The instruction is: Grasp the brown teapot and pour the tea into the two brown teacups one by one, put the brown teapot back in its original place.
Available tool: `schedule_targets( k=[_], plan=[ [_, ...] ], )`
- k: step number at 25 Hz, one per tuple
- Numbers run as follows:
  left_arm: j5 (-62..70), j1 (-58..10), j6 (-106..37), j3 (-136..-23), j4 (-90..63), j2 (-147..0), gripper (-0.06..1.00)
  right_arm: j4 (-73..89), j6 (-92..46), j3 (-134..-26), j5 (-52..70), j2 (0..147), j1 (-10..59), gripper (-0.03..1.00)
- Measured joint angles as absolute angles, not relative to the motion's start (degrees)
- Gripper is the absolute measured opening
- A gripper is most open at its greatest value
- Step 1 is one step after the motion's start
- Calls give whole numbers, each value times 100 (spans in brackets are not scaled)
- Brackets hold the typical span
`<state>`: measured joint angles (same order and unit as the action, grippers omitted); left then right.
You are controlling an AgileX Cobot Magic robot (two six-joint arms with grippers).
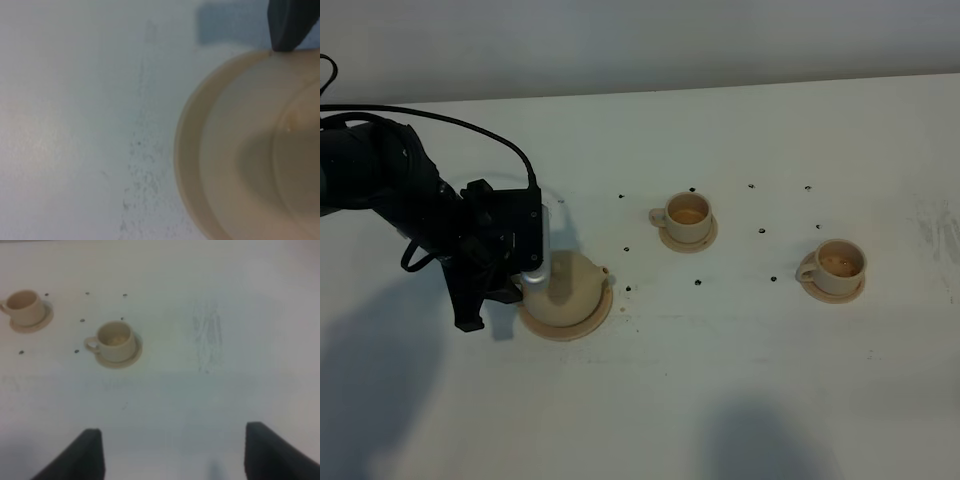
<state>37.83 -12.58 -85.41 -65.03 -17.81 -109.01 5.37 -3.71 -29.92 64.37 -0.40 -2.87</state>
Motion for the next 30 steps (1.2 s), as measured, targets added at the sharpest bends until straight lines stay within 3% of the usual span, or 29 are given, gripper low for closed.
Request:
schedule_targets(
  k=[2, 6, 30],
  plan=[
    [3795, -1258, -8547, -6503, -1781, -10901, 28, 537, -371, -2992, 6437, -40, -287, 57],
    [3813, -1258, -8507, -6503, -1775, -10901, 9, 537, -371, -2992, 6437, -40, -287, 57],
    [3889, -1260, -7698, -6574, -1747, -10330, 9, 537, -371, -2992, 6437, -40, -287, 57]
  ],
)
